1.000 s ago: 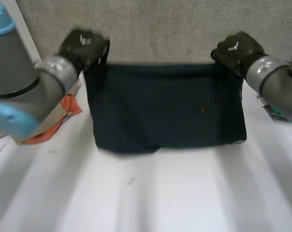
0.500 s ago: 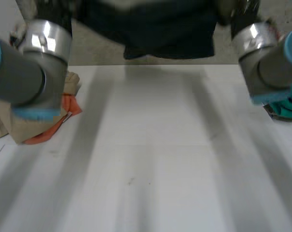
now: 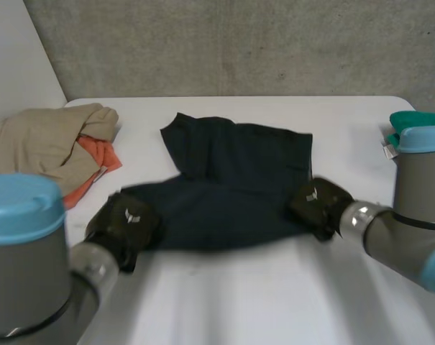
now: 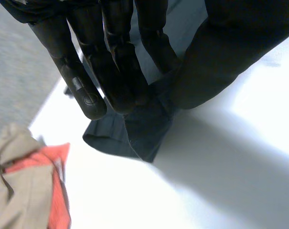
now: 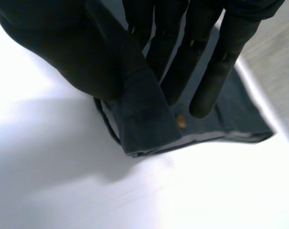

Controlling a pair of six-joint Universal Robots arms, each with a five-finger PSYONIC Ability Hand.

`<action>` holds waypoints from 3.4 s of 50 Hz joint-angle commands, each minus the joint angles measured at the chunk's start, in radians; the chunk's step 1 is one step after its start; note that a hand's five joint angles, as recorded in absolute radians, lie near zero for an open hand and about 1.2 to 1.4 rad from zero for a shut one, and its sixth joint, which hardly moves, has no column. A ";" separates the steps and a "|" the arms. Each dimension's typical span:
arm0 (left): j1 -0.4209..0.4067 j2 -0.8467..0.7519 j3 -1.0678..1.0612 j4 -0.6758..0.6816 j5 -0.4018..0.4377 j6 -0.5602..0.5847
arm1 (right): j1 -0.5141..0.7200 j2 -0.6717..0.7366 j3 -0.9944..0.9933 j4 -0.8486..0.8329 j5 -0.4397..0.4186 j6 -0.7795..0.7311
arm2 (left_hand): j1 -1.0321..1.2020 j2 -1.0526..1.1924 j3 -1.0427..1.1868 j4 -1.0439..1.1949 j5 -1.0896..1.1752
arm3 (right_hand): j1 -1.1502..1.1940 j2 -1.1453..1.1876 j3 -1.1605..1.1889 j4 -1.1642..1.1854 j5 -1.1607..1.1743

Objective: Fold the laundry.

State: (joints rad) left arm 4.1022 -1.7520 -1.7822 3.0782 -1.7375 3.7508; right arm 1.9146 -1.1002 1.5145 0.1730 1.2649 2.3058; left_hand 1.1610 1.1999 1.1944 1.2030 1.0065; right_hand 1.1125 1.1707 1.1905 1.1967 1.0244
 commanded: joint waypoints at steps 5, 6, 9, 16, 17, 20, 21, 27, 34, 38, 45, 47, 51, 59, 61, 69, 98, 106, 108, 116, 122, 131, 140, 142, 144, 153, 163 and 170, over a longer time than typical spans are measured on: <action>-0.221 0.201 -0.060 -0.532 0.045 0.012 | -0.022 -0.262 0.233 0.404 0.067 -0.255 | 0.235 0.196 0.202 0.193 0.215 | 0.284 0.226 0.206 0.200 0.197; -0.255 0.201 -0.059 -0.556 0.055 0.012 | -0.020 -0.274 0.240 0.401 0.065 -0.259 | 0.235 0.196 0.202 0.193 0.215 | 0.284 0.226 0.206 0.200 0.197; -0.260 0.189 -0.040 -0.515 0.059 0.012 | -0.023 -0.282 0.256 0.388 0.059 -0.255 | 0.235 0.196 0.202 0.193 0.215 | 0.284 0.226 0.206 0.200 0.197; -0.148 0.105 0.047 -0.262 0.056 0.020 | -0.011 -0.259 0.271 0.287 0.053 -0.211 | -0.724 -0.763 -0.757 -0.766 -0.744 | 0.284 0.226 0.206 0.200 0.197; -0.113 0.082 0.073 -0.206 0.062 0.026 | -0.009 -0.250 0.273 0.274 0.053 -0.204 | -0.814 -0.853 -0.848 -0.856 -0.834 | 0.284 0.226 0.206 0.200 0.197; -0.069 0.036 0.121 -0.129 0.069 0.047 | -0.006 -0.218 0.273 0.232 0.057 -0.187 | -0.821 -0.860 -0.855 -0.863 -0.841 | 0.284 0.226 0.206 0.200 0.197; -0.042 -0.002 0.157 -0.075 0.084 0.066 | -0.008 -0.213 0.273 0.229 0.056 -0.184 | -0.821 -0.860 -0.855 -0.863 -0.841 | 0.284 0.226 0.206 0.200 0.197; 0.036 -0.161 0.274 0.062 0.258 0.107 | -0.008 -0.205 0.274 0.207 0.051 -0.175 | -0.760 -0.798 -0.793 -0.802 -0.780 | 0.284 0.226 0.206 0.200 0.197; 0.135 -0.415 0.515 0.080 0.602 0.109 | -0.006 -0.187 0.277 0.160 0.053 -0.169 | -0.666 -0.705 -0.699 -0.708 -0.686 | 0.284 0.226 0.206 0.200 0.197; 0.153 -0.567 0.677 0.042 0.682 0.112 | -0.008 -0.173 0.282 0.143 0.053 -0.154 | -0.583 -0.622 -0.617 -0.626 -0.604 | 0.284 0.226 0.206 0.200 0.197; 0.193 -0.753 0.855 -0.032 0.700 0.125 | -0.006 -0.164 0.283 0.137 0.053 -0.129 | -0.545 -0.584 -0.579 -0.587 -0.565 | 0.284 0.226 0.206 0.200 0.197; 0.193 -0.773 0.872 -0.033 0.705 0.133 | -0.006 -0.164 0.283 0.135 0.053 -0.129 | -0.537 -0.575 -0.570 -0.579 -0.557 | 0.284 0.226 0.206 0.200 0.197; 0.193 -0.807 0.903 -0.033 0.690 0.149 | -0.009 -0.162 0.283 0.126 0.053 -0.129 | -0.080 -0.119 -0.113 -0.122 -0.100 | 0.284 0.226 0.206 0.200 0.197; 0.175 -0.749 0.863 -0.038 0.469 0.150 | -0.020 -0.164 0.280 0.118 0.054 -0.129 | 0.235 0.196 0.202 0.193 0.215 | 0.284 0.226 0.206 0.200 0.197; 0.170 -0.661 0.796 -0.032 0.397 0.149 | -0.020 -0.164 0.279 0.115 0.054 -0.129 | 0.235 0.196 0.202 0.193 0.215 | 0.284 0.226 0.206 0.200 0.197; 0.174 -0.440 0.529 0.023 0.360 0.139 | -0.013 -0.165 0.280 0.114 0.053 -0.128 | 0.235 0.196 0.202 0.193 0.215 | 0.284 0.226 0.206 0.200 0.197; 0.122 -0.084 0.218 0.013 0.079 -0.043 | -0.016 -0.170 0.204 0.013 0.048 0.185 | -0.698 -0.737 -0.731 -0.740 -0.718 | 0.284 0.226 0.206 0.200 0.197; 0.029 0.124 0.012 -0.157 0.105 -0.302 | -0.016 -0.168 0.205 -0.043 0.056 0.221 | -0.698 -0.737 -0.731 -0.740 -0.718 | 0.284 0.226 0.206 0.200 0.197; -0.002 0.158 -0.040 -0.203 0.127 -0.351 | -0.016 -0.168 0.205 -0.053 0.057 0.228 | -0.727 -0.766 -0.761 -0.769 -0.747 | 0.284 0.226 0.206 0.200 0.197; -0.031 0.170 -0.131 -0.305 0.197 -0.473 | -0.019 -0.168 0.211 -0.064 0.054 0.238 | -0.727 -0.766 -0.761 -0.769 -0.747 | 0.284 0.226 0.206 0.200 0.197; -0.013 0.138 -0.141 -0.328 0.213 -0.514 | -0.017 -0.167 0.219 -0.066 0.051 0.238 | -0.742 -0.781 -0.775 -0.784 -0.762 | 0.284 0.226 0.206 0.200 0.197; -0.008 -0.012 -0.115 -0.211 0.151 -0.499 | -0.022 -0.178 0.217 -0.050 0.056 0.215 | 0.235 0.196 0.202 0.193 0.215 | 0.284 0.226 0.206 0.200 0.197; -0.150 0.040 -0.138 -0.481 0.160 -0.252 | -0.031 -0.346 0.308 0.348 0.033 -0.167 | 0.235 0.196 0.202 0.193 0.215 | 0.284 0.226 0.206 0.200 0.197; -0.192 0.071 -0.125 -0.556 0.176 -0.215 | -0.049 -0.357 0.325 0.417 0.033 -0.245 | 0.235 0.196 0.202 0.193 0.215 | 0.284 0.226 0.206 0.200 0.197; -0.184 0.098 -0.091 -0.566 0.173 -0.204 | -0.075 -0.362 0.328 0.433 0.013 -0.266 | 0.235 0.196 0.202 0.193 0.215 | 0.284 0.226 0.206 0.200 0.197; -0.053 0.025 0.093 -0.248 0.066 -0.131 | -0.094 -0.207 0.199 0.226 0.007 -0.069 | 0.235 0.196 0.202 0.193 0.215 | 0.284 0.226 0.206 0.200 0.197; -0.025 -0.303 0.421 0.158 0.007 0.142 | -0.066 -0.026 -0.045 -0.088 0.106 0.109 | 0.235 0.196 0.202 0.193 0.215 | 0.284 0.226 0.206 0.200 0.197; 0.018 -0.609 0.766 0.355 0.013 0.213 | -0.006 0.178 -0.250 -0.281 0.203 0.104 | 0.235 0.196 0.202 0.193 0.215 | 0.284 0.226 0.206 0.200 0.197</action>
State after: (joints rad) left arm 4.0890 -2.1377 -1.2750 3.2985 -1.7332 3.9160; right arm 1.8642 -1.0798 1.4242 0.0442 1.3884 2.4205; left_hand 1.1563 1.1961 1.1917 1.1995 0.9931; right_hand 1.1126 1.1709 1.1905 1.1968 1.0256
